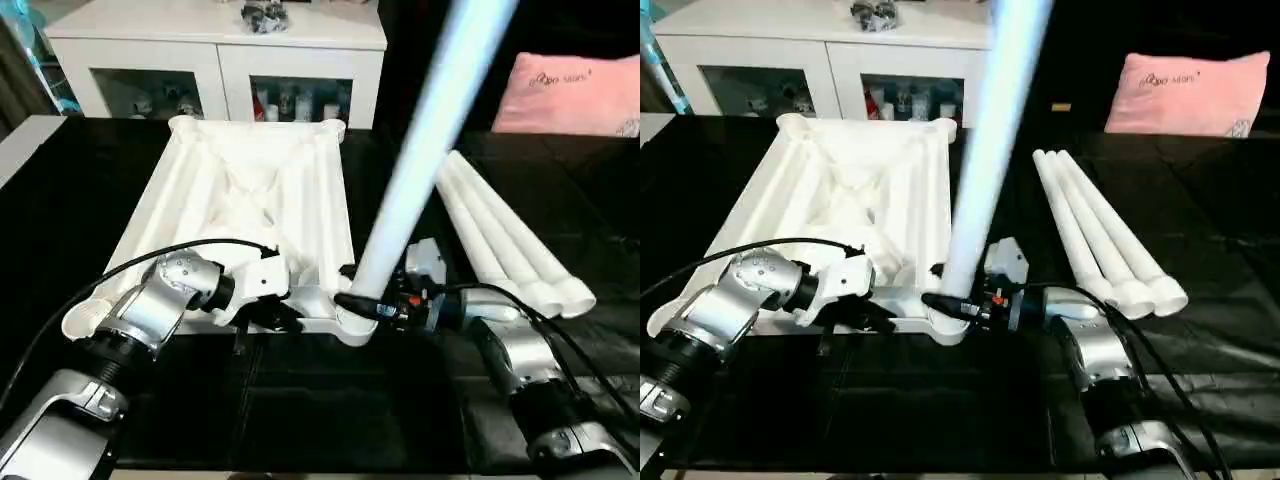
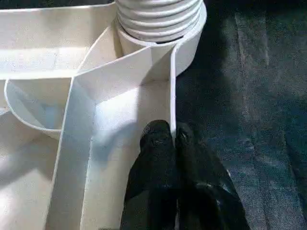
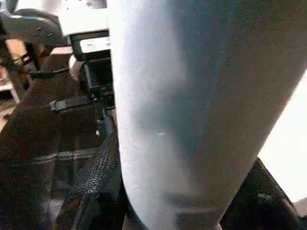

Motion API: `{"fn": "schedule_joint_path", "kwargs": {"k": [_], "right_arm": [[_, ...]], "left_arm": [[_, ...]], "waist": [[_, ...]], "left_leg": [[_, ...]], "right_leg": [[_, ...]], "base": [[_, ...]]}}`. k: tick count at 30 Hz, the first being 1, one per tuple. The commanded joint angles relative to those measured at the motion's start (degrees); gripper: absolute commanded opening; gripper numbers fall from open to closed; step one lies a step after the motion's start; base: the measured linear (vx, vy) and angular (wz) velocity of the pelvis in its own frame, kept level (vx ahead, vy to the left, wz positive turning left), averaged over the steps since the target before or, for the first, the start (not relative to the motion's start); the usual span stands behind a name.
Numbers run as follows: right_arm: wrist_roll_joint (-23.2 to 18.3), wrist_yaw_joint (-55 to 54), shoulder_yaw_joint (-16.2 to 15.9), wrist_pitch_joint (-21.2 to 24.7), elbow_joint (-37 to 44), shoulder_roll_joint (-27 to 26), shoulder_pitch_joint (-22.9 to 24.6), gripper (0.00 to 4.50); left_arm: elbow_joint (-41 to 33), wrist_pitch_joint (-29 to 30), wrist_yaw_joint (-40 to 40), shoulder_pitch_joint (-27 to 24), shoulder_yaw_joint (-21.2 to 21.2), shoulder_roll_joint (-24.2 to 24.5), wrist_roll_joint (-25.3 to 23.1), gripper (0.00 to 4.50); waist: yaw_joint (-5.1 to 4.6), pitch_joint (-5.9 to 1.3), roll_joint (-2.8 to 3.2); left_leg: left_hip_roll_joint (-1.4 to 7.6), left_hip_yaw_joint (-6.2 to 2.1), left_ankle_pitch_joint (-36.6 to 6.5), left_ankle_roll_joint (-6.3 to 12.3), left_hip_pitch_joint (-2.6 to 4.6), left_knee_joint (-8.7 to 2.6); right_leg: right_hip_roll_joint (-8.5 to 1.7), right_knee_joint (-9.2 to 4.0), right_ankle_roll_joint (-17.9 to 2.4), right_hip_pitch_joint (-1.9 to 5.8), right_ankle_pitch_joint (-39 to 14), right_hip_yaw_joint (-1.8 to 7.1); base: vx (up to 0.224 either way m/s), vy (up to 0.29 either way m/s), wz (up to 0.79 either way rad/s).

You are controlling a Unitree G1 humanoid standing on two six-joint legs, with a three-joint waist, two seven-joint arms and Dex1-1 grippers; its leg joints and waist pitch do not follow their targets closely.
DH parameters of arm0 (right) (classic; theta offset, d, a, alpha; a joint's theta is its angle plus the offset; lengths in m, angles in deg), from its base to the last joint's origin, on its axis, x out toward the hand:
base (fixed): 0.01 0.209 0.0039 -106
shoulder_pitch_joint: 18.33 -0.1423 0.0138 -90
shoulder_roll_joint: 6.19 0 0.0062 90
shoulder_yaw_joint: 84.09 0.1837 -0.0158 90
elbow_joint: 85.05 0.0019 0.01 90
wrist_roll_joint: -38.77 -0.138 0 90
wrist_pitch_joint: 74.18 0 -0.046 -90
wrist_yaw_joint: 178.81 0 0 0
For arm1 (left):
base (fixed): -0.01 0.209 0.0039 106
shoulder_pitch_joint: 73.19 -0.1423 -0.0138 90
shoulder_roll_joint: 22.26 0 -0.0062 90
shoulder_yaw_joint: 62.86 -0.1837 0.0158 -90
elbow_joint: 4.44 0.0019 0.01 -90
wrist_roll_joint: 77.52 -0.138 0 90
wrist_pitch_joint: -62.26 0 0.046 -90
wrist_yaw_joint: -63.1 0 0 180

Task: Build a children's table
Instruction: Insert table leg to table base

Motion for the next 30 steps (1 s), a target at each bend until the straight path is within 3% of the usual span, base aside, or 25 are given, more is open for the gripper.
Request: {"fn": "schedule_joint_path", "kwargs": {"k": [1,4,7,11,16,20,26,30], "right_arm": [[-1.0,-3.8,2.3,3.2,2.0,0.2,2.4,1.93],[-2.9,-7.4,4.7,5.4,6.0,-0.8,3.7,1.93],[-3.5,-8.5,5.0,6.0,7.8,-1.1,4.1,1.93],[-3.9,-9.6,4.9,7.1,10.4,-1.3,3.9,1.93],[-5.1,-11.5,5.5,9.6,13.1,-1.8,2.8,1.93],[-7.2,-13.2,7.1,11.7,13.9,-2.3,1.9,1.93],[-7.4,-15.5,8.5,12.3,13.1,-2.5,1.2,1.93],[-9.6,-16.2,9.3,15.9,14.3,-2.8,1.6,1.93]], "left_arm": [[-3.2,2.9,-3.8,-0.9,2.6,-0.1,-0.6,0.0],[-6.5,5.1,-4.9,-2.8,2.7,-0.1,-0.2,0.0],[-7.9,6.5,-5.4,-3.7,2.9,-0.2,0.2,0.0],[-9.0,7.4,-6.4,-4.5,2.9,-0.1,0.2,0.0],[-8.5,7.7,-7.4,-4.8,2.5,-0.5,-0.3,0.0],[-2.0,4.8,-9.0,-2.8,1.8,-2.7,-1.3,0.0],[6.5,1.2,-11.7,0.3,-0.1,-5.6,-3.7,0.0],[13.2,-1.0,-13.9,2.9,-0.2,-8.9,-4.4,0.0]], "waist": [[0.03,-2.72,0.62],[-0.09,-3.0,0.7],[-0.17,-3.37,0.72],[-0.16,-3.57,0.74],[-0.25,-3.19,0.61],[-0.31,-3.24,0.58],[-0.17,-3.06,0.56],[0.26,-3.05,0.55]], "left_leg": [[5.16,-2.46,-14.6,0.68,1.13,-4.06],[4.99,-2.46,-11.3,1.92,0.74,-3.71],[4.7,-2.32,-6.8,3.76,0.39,-3.02],[4.43,-2.22,-3.9,5.84,-0.08,-2.34],[4.61,-2.25,-7.9,4.19,0.14,-2.68],[4.57,-2.27,-7.6,4.03,0.25,-2.62],[4.44,-2.23,-9.5,2.41,0.41,-2.69],[4.54,-2.24,-11.0,2.17,0.73,-2.67]], "right_leg": [[-6.36,-4.24,-11.9,1.48,-9.0,3.69],[-6.2,-3.69,-12.5,1.6,-3.9,3.49],[-6.01,-2.96,-13.0,1.7,2.9,3.34],[-5.71,-2.37,-13.3,1.47,8.2,3.11],[-5.79,-3.09,-12.4,1.39,-0.3,3.17],[-5.84,-2.94,-12.0,1.34,0.3,3.26],[-5.99,-3.47,-11.3,1.25,-4.0,3.37],[-6.21,-3.87,-10.9,1.19,-6.7,3.39]], "base": [[0.0,0.0,0.0],[0.0,0.0,0.0],[0.0,0.0,0.0],[0.0,0.0,0.0],[0.0,0.0,0.0],[0.0,0.0,0.0],[0.0,0.0,0.0],[0.0,0.0,0.0]]}}
